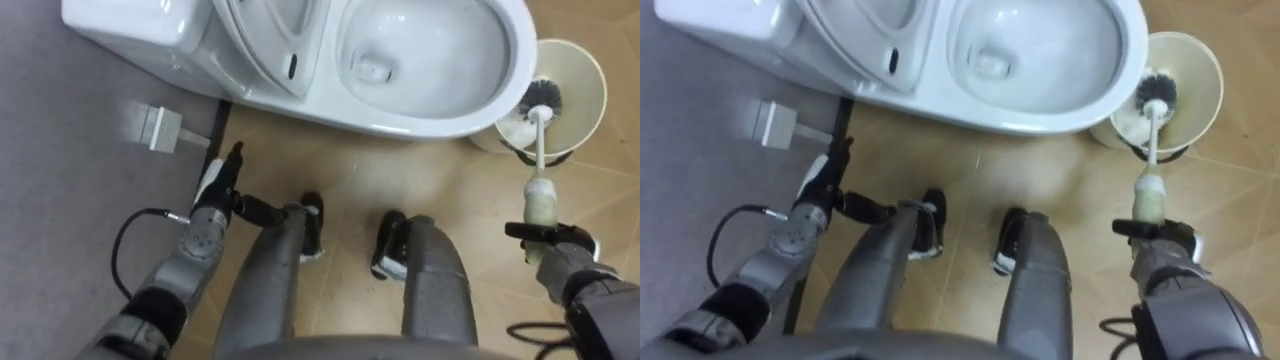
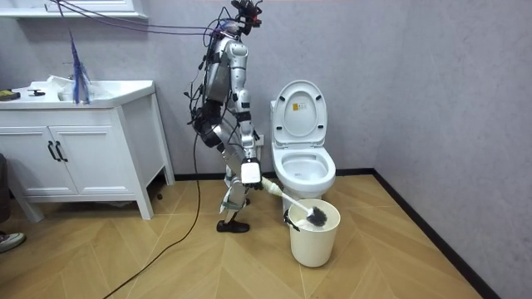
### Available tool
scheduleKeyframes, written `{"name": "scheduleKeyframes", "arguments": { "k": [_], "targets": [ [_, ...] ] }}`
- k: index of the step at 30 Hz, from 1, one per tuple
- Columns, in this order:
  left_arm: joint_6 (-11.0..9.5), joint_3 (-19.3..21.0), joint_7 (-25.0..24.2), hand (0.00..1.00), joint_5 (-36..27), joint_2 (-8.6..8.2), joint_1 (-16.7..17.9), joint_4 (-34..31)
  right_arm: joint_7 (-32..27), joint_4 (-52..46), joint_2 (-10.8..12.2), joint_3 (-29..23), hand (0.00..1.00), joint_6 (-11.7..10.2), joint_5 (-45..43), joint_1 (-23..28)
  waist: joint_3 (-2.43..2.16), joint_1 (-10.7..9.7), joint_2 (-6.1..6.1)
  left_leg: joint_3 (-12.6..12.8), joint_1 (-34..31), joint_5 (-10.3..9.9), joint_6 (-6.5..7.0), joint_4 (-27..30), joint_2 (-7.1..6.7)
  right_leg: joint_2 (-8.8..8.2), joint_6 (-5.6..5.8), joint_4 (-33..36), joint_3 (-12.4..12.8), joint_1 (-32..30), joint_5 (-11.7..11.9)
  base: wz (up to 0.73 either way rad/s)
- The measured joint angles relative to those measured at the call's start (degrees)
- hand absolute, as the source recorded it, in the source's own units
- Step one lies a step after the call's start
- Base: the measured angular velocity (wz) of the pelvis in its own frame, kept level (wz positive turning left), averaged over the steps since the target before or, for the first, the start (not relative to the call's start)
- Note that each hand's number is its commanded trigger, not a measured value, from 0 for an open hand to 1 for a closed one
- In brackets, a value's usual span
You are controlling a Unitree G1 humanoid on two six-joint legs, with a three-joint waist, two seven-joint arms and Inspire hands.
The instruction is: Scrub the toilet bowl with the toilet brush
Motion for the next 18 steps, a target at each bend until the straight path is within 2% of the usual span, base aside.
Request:
{"name": "scheduleKeyframes", "arguments": {
  "k": [4,6,9,11,12,13,14,18],
  "targets": [
    [0.0,1.6,-0.3,0.00,0.5,0.78,1.4,0.5,1.0,0.0,1.0,-1.0,1.00,-0.1,1.2,1.4,-0.20,-0.2,-0.21,-0.2,5.8,0.0,-0.05,-3.4,0.14,0.74,0.46,-4.2,-0.4,6.3,0.3,0.03],
    [-0.1,2.6,-0.7,0.00,1.1,0.98,1.9,0.5,2.0,0.1,1.4,-2.0,1.00,-0.1,1.1,2.0,-0.27,-1.0,-0.15,-0.6,8.4,0.0,-0.06,-4.9,0.09,0.75,0.60,-6.0,-1.4,9.4,0.3,0.14],
    [-0.2,3.9,-1.1,0.00,1.3,1.04,3.4,0.7,2.6,-0.3,1.6,-3.5,1.00,-0.1,1.0,3.8,-0.86,-1.2,-0.63,-0.6,12.9,0.0,-0.06,-7.2,-0.10,0.96,1.07,-8.8,-1.6,14.0,0.4,0.04],
    [-0.2,5.3,-1.1,0.00,2.5,1.18,5.4,0.3,2.6,-1.2,1.7,-3.9,1.00,-0.2,1.4,6.2,-1.62,-1.3,-1.25,-0.6,17.0,0.1,-0.10,-9.5,-0.22,1.15,1.33,-11.2,-1.8,18.0,0.5,0.00],
    [-0.1,5.9,-1.1,0.00,3.1,1.19,6.0,0.0,2.6,-1.3,1.9,-3.9,1.00,-0.2,1.6,6.8,-1.86,-1.3,-1.48,-0.6,18.1,0.1,-0.12,-10.1,-0.24,1.28,1.43,-11.9,-1.7,19.0,0.5,0.00],
    [-0.1,7.0,-1.1,0.00,3.8,1.33,7.7,-1.4,3.0,-1.3,2.1,-4.0,1.00,-0.2,2.4,8.1,-2.29,-1.5,-1.84,-0.6,19.9,0.1,-0.13,-10.9,-0.24,1.66,1.67,-13.5,-1.7,21.3,0.7,0.06],
    [-0.2,8.1,-1.1,0.00,3.8,1.52,9.2,-2.4,3.4,-1.8,2.2,-4.7,1.00,-0.1,2.6,9.4,-2.50,-1.4,-2.15,-0.6,21.9,0.1,-0.14,-11.9,0.03,2.04,1.86,-15.2,-1.9,23.8,0.9,0.07],
    [-0.3,12.1,-1.1,0.00,3.9,2.01,13.9,-3.9,4.2,-2.9,2.3,-7.2,1.00,0.0,2.2,12.9,-2.61,-1.7,-2.35,-0.7,28.3,0.1,-0.15,-15.4,0.07,3.25,2.33,-21.3,-2.8,31.3,2.3,0.01]
  ]
}}
